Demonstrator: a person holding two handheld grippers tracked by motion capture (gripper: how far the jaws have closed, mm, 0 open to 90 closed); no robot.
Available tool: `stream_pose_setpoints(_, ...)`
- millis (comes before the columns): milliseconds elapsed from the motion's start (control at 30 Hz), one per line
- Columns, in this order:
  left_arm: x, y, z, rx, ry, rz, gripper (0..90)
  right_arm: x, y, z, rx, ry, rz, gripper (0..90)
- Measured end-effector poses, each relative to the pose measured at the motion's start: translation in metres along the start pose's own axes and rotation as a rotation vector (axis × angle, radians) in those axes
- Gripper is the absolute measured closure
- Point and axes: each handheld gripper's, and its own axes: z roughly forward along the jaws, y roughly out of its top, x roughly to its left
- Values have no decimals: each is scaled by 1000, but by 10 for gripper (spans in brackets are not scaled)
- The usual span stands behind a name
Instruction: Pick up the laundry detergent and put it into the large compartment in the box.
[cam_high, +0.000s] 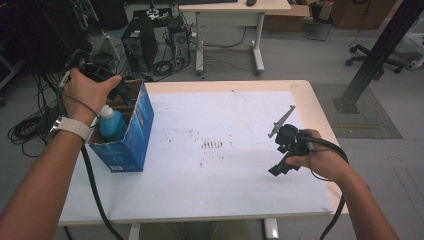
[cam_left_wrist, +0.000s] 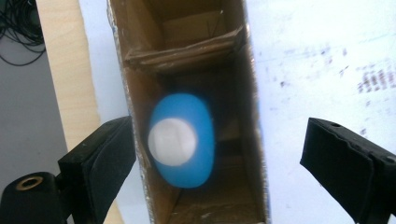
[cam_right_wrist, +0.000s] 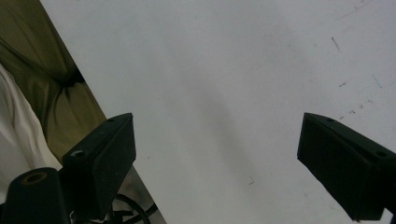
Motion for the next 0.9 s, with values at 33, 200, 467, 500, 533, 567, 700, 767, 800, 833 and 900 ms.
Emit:
stream_pose_setpoints(33,-1,1,-2,-2,-1,0,102,0,0,0,-2,-1,-1,117)
stream_pose_setpoints(200,-7,3,-11,-16,-20,-1,103,0,0,0,-3,-1,0,117)
stream_pose_setpoints(467,-19,8,-28,-31,-21,8,102,1,-1,-3,-4,-4,2,117)
stream_pose_setpoints(500,-20,8,-29,-32,-23,9,102,1,-1,-3,-3,-6,0,117)
stream_pose_setpoints(533,-22,8,-30,-31,-26,12,102,1,-1,-3,-4,-5,1,117)
stream_pose_setpoints(567,-24,9,-31,-29,-26,13,103,1,-1,-3,-5,-5,1,117)
stream_pose_setpoints(700,-32,11,-36,-31,-23,26,103,2,-1,-4,-4,-7,0,117)
stream_pose_setpoints(767,-36,12,-38,-30,-23,30,104,2,-1,-4,-4,-8,1,117)
stream_pose_setpoints(800,-38,13,-39,-32,-23,36,104,2,-1,-4,-4,-7,2,117)
stream_pose_setpoints(833,-40,14,-40,-32,-24,34,105,2,-1,-4,-5,-8,2,117)
stream_pose_setpoints(900,-45,15,-41,-33,-26,40,105,3,-1,-3,-4,-7,0,117)
